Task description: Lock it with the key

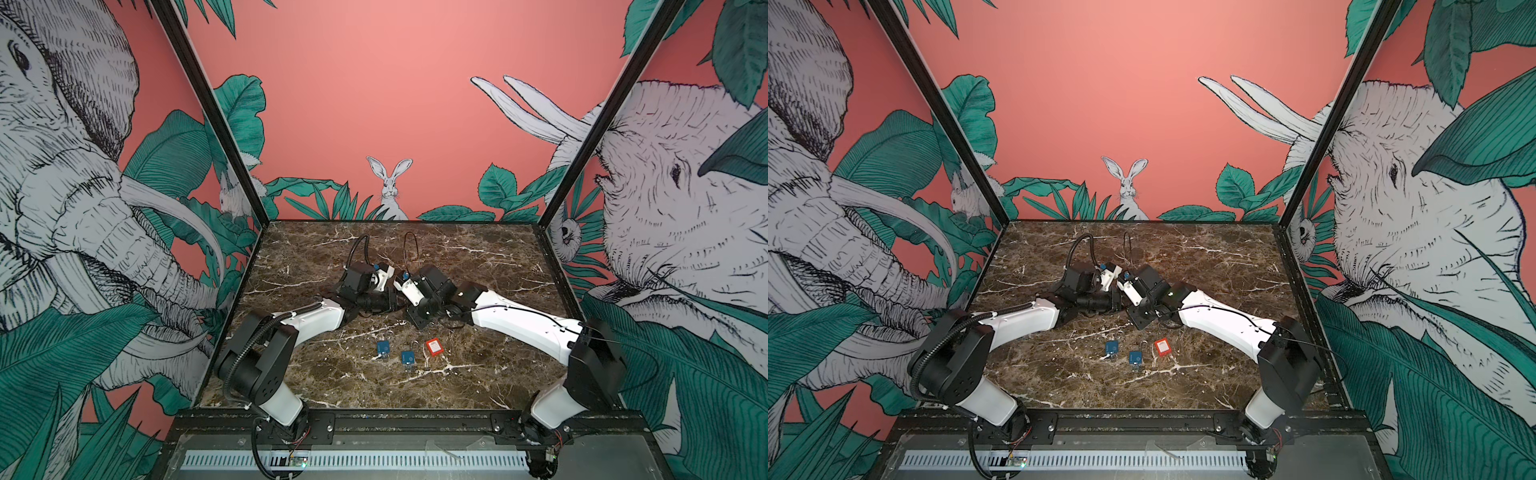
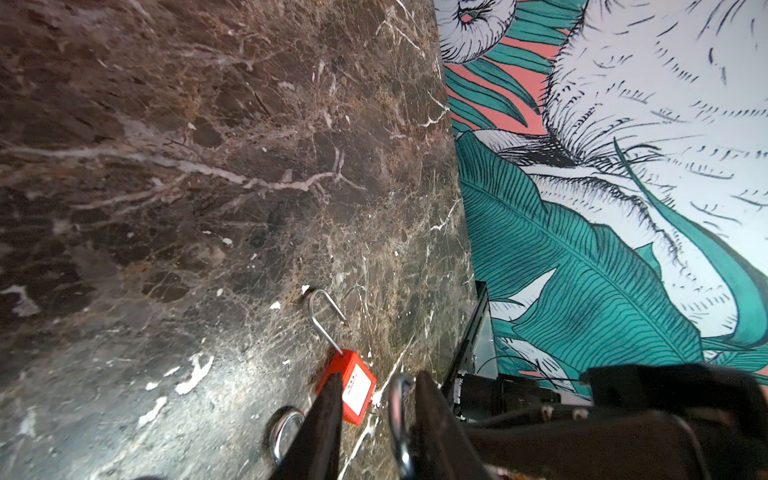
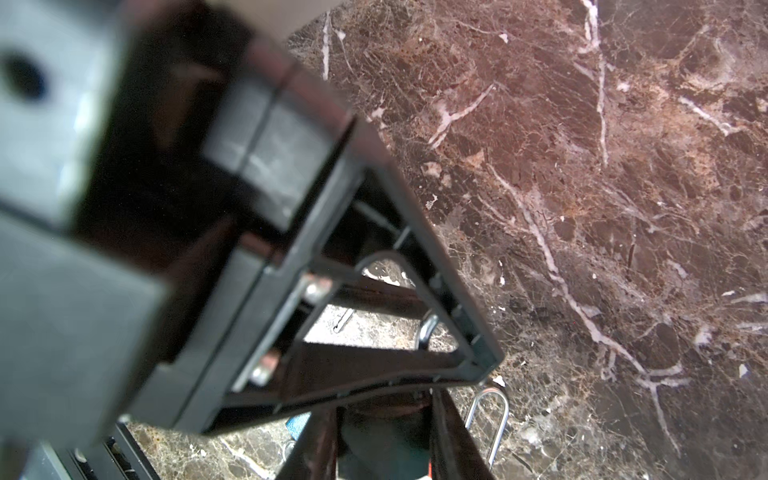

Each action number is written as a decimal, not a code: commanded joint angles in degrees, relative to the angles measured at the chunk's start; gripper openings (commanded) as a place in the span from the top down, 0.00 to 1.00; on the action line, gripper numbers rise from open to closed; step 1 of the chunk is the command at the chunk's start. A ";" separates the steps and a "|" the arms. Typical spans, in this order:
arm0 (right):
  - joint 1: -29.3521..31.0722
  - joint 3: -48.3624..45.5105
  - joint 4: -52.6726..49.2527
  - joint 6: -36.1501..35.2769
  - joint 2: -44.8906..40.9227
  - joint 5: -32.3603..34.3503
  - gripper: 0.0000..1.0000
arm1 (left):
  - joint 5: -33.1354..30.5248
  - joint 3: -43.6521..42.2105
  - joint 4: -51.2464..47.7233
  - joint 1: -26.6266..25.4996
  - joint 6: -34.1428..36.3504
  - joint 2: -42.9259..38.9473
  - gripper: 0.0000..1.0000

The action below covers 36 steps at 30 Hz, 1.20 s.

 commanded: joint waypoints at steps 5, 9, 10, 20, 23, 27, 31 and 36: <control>0.49 2.20 0.60 -0.62 1.97 2.46 0.75 | 1.46 1.34 2.10 -0.56 -0.80 0.98 0.90; 0.49 2.01 1.51 -0.03 1.88 4.01 0.73 | 1.05 0.64 2.56 -0.55 -1.44 0.65 1.00; 0.51 1.93 1.72 0.09 1.86 4.46 0.73 | 0.95 0.36 2.84 -0.58 -1.41 0.46 1.00; -6.94 -3.45 10.89 8.76 -6.49 -11.83 0.24 | -7.99 -2.89 9.93 -0.53 -8.39 -2.01 1.00; -9.81 -9.04 19.64 11.41 -12.70 -15.71 0.23 | -12.68 -4.49 16.10 -0.56 -15.76 -2.82 1.00; -11.00 -15.94 27.08 5.10 -23.44 -6.87 0.24 | -18.40 -6.59 26.14 -0.48 -34.66 -3.59 1.00; -11.30 -21.94 34.77 -6.46 -31.78 0.65 0.33 | -19.31 -5.83 31.53 -0.50 -49.32 -3.46 1.00; -15.70 -18.75 32.65 -7.54 -29.55 -10.42 0.38 | -15.54 -0.90 22.94 -0.56 -54.01 -5.42 1.00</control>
